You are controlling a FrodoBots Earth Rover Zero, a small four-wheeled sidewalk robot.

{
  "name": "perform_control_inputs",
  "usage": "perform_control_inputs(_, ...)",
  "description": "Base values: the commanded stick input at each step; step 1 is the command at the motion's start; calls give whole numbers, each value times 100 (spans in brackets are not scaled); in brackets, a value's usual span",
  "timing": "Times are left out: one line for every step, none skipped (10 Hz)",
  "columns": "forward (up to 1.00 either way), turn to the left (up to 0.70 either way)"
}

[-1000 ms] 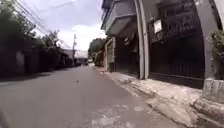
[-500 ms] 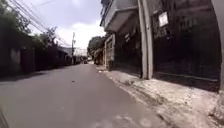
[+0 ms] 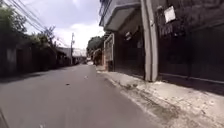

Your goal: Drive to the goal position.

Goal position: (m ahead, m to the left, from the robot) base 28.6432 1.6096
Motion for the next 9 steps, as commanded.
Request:
perform_control_inputs(70,1)
perform_control_inputs(70,1)
perform_control_inputs(70,1)
perform_control_inputs(70,2)
perform_control_inputs(70,3)
perform_control_inputs(70,33)
perform_control_inputs(70,36)
perform_control_inputs(70,16)
perform_control_inputs(70,2)
